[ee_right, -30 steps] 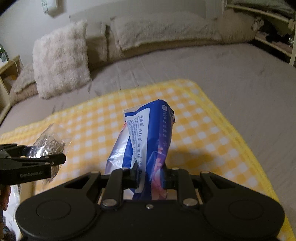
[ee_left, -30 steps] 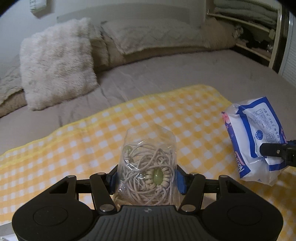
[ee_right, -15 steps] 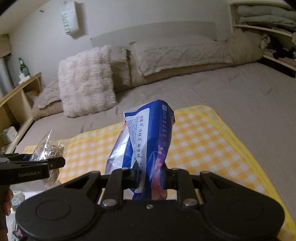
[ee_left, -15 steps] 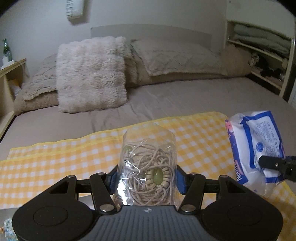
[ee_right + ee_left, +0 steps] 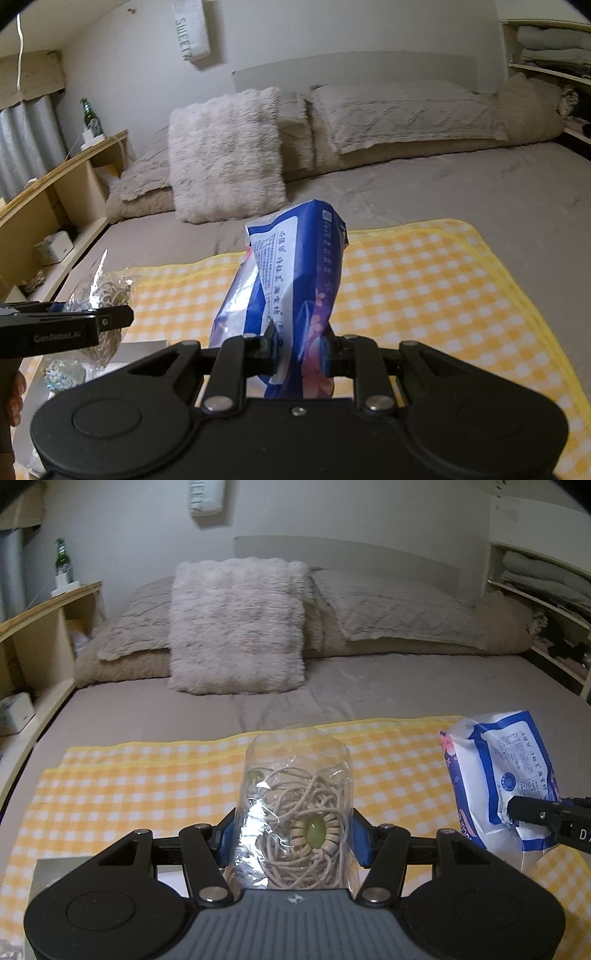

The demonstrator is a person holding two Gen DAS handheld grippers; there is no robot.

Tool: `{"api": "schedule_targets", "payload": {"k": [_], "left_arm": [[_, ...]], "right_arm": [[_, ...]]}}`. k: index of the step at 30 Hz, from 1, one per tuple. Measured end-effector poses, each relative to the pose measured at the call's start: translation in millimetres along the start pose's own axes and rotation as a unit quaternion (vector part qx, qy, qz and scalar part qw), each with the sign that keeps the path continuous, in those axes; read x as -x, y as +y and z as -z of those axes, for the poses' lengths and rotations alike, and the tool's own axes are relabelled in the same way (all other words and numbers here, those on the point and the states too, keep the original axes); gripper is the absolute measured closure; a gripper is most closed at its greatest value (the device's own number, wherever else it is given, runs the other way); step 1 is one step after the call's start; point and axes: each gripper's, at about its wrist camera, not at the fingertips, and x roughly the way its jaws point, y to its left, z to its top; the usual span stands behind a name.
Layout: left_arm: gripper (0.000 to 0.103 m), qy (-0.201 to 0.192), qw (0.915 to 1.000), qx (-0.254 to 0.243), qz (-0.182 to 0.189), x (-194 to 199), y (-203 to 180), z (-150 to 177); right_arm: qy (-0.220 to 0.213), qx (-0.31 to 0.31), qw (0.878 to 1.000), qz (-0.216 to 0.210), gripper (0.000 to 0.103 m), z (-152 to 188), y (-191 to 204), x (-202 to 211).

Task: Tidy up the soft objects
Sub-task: 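Carry the cord bag and tissue pack over to the white box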

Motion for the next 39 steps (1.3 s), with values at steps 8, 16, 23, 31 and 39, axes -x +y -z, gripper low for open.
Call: {"api": "schedule_targets", "payload": {"k": [8,16,23,31,39], "left_arm": [[0.044,0.005,0.9993,0.026,-0.025,18,44,17],[0.044,0.004,0.9979,0.049,-0.042,37,84,33],[0.044,0.01,0.9954,0.076,-0.059,49,126,49],[0.044,0.026,0.9896,0.114,-0.083,45,174,64],[0.044,0.051,0.9842,0.141,-0.094,30,209,74]], "right_arm": [[0.01,0.009,1.0,-0.028,0.082,8,34,-7],[0.025,0.025,0.997,-0.071,0.082,16,87,-19],[0.036,0.035,0.992,-0.112,0.082,23,132,-30],[0.063,0.031,0.986,-0.152,0.082,34,176,-53],[0.125,0.013,0.97,-0.206,0.082,54,214,-98]]}}
